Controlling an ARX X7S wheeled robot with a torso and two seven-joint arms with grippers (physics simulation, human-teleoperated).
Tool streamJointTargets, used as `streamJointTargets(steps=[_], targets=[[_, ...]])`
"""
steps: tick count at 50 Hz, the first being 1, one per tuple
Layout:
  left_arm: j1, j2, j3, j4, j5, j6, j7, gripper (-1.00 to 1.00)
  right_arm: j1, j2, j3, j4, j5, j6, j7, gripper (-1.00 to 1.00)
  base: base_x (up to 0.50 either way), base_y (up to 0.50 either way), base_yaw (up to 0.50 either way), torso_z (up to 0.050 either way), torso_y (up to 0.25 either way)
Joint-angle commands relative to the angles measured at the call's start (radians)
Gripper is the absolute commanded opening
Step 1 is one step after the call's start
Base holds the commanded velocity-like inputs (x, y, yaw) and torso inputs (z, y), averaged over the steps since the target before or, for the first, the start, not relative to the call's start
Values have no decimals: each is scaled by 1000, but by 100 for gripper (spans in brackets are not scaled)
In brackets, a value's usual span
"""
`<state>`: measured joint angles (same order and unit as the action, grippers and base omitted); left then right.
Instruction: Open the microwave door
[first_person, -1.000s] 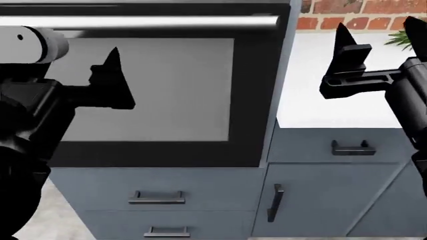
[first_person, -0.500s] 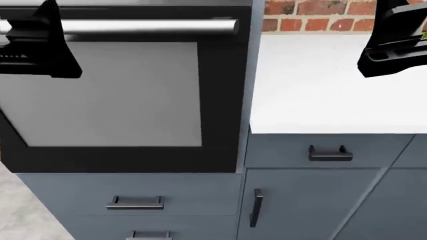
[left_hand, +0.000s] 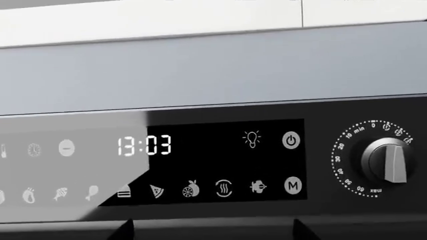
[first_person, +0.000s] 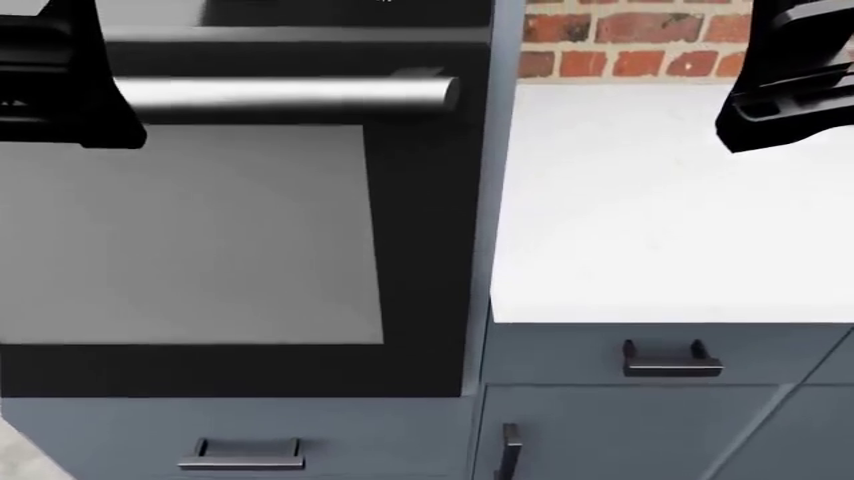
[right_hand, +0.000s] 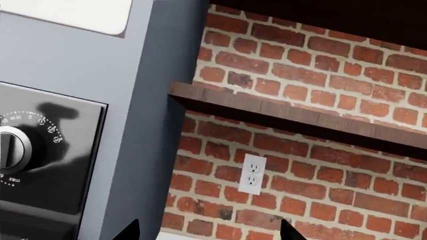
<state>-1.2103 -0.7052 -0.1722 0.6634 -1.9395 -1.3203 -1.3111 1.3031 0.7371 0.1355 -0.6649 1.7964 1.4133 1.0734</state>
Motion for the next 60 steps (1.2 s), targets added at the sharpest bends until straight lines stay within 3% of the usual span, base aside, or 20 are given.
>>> streamJointTargets(steps=[1,10,12,15,38,47,55,60], targets=[[-16,-14,14,11,-16,24,-8,100,-1,10,-16,-11,-4,-12,-6,100,195,-8,0,0,0],[-208,116,136,-86,142,-6,77,100,-45,11,-4,-29,-51,-13,-30,100,41,0,0,0,0],[-469,245,269,-247,354,-24,218,100,-49,8,-8,-26,-66,-13,-36,100,0,0,0,0,0],[-568,289,347,-336,525,18,364,100,-49,8,-15,-25,-71,-15,-36,100,0,0,0,0,0],[-751,340,549,-635,863,196,647,100,-64,29,-20,-33,-96,-40,-64,100,0,0,0,0,0],[-857,404,693,-964,1068,366,833,100,-83,28,-15,-37,-121,-52,-88,100,0,0,0,0,0],[-928,474,747,-1219,1173,502,927,100,-120,27,-4,-48,-155,-62,-119,100,0,0,0,0,0],[-1007,562,786,-1564,1267,680,1036,100,-121,27,-16,-46,-172,-61,-130,100,0,0,0,0,0]])
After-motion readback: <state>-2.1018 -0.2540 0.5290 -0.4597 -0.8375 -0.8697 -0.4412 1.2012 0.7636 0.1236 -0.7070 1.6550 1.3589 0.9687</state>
